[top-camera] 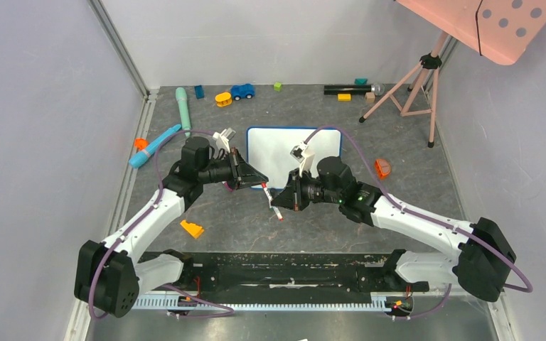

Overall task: Write a sentence on the whiteboard
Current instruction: Pass from the right arm to the left, then open the pen cap from the whiteboard marker.

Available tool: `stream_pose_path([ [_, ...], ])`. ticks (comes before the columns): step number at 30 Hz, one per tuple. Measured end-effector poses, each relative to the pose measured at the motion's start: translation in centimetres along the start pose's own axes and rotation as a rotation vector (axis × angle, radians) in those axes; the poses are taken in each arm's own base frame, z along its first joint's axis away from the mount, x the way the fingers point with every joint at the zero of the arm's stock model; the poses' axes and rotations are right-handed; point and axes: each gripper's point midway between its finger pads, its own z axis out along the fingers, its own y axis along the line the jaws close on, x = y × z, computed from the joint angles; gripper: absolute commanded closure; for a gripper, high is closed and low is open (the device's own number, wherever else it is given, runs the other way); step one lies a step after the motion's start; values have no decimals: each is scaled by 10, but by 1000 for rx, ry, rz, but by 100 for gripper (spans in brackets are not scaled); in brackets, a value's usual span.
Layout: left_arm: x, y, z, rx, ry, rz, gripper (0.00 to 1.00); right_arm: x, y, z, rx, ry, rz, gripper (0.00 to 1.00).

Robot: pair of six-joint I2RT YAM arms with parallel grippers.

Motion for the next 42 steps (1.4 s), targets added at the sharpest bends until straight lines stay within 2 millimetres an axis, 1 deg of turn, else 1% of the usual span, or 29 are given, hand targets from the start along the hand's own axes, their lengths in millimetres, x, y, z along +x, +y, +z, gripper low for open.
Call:
stream_pose_path([
  [2, 0, 2, 0, -9, 0, -6, 98, 1, -1, 0, 4, 2, 1, 100],
  [3, 0, 2, 0, -13, -1, -9, 98, 1, -1, 0, 5, 1, 1, 88],
  [4, 0, 3, 0, -17, -2, -12, 98, 1, -1, 0, 6, 0, 1, 61],
  [5, 0, 3, 0, -20, -3, -13, 98, 0, -1, 0, 10, -2, 0, 45],
  [6, -1, 3, 0, -23, -5, -15, 98, -1, -2, 0, 16, -9, 5, 33],
  [7, -1, 2, 0, -24, -6, -19, 98, -2, -2, 0, 20, -15, 10, 27],
  [9, -4, -1, 0, -24, -17, -39, 98, -9, -1, -1, 25, -47, 21, 22],
  [11, -11, -6, 0, -11, -53, -79, 98, -18, 3, -3, 11, -106, 45, 22],
  [13, -22, -18, -1, 32, -119, -108, 98, -27, 7, -6, -2, -170, 84, 23],
  [16, -38, -37, -7, 107, -217, -155, 98, -43, 11, -10, -43, -296, 185, 30],
  [19, -54, -54, -10, 167, -287, -172, 98, -55, 13, -12, -87, -387, 293, 35],
  [20, -58, -57, -11, 178, -304, -180, 98, -60, 14, -13, -98, -412, 320, 38],
  [22, -65, -63, -12, 196, -334, -187, 98, -74, 19, -16, -126, -470, 374, 42],
  [26, -72, -70, -15, 220, -369, -193, 98, -98, 25, -25, -167, -572, 461, 47],
  [28, -73, -71, -16, 223, -378, -194, 98, -106, 27, -29, -182, -605, 494, 50],
  [30, -75, -72, -17, 227, -387, -195, 98, -111, 29, -31, -195, -623, 522, 55],
  [34, -76, -74, -18, 234, -392, -191, 98, -118, 33, -31, -218, -633, 559, 56],
  [35, -76, -74, -18, 234, -392, -190, 98, -119, 34, -31, -220, -635, 564, 58],
  [42, -76, -75, -18, 238, -388, -188, 98, -118, 31, -29, -209, -626, 589, 69],
])
